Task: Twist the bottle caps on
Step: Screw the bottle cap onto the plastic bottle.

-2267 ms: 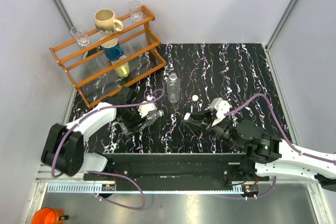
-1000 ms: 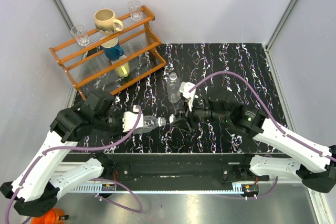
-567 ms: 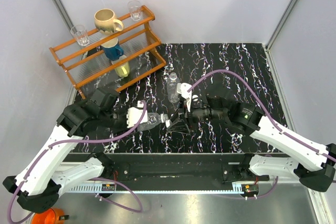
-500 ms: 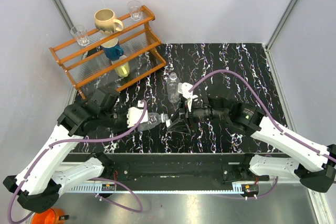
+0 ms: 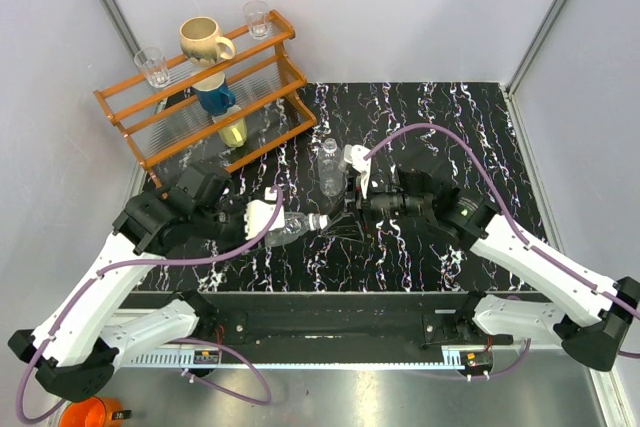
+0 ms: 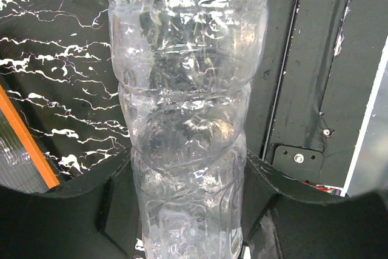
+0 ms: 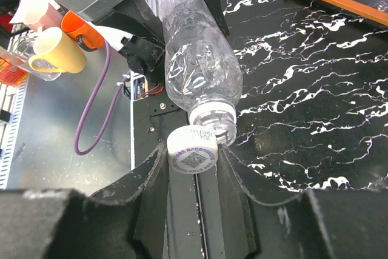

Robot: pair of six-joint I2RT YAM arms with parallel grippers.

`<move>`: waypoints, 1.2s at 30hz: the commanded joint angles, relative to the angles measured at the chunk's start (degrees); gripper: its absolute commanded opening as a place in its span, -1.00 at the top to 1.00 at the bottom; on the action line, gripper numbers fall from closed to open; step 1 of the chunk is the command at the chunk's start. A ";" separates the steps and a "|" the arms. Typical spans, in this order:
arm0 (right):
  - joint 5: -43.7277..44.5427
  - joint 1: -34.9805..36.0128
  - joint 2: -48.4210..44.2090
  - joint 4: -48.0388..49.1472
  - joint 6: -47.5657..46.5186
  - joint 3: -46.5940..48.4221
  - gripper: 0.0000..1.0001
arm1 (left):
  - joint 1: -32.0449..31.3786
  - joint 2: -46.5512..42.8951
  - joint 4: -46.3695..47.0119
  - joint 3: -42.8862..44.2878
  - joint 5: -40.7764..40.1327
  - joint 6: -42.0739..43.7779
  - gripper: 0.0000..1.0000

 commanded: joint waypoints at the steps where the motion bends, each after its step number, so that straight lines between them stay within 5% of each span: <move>1: -3.95 -0.78 1.26 3.46 0.28 1.27 0.63 | -0.19 0.29 2.29 2.75 0.65 -0.67 0.20; 36: -8.88 -4.21 3.46 4.52 1.25 -0.48 0.66 | -0.19 1.34 2.55 3.72 0.74 -1.29 0.23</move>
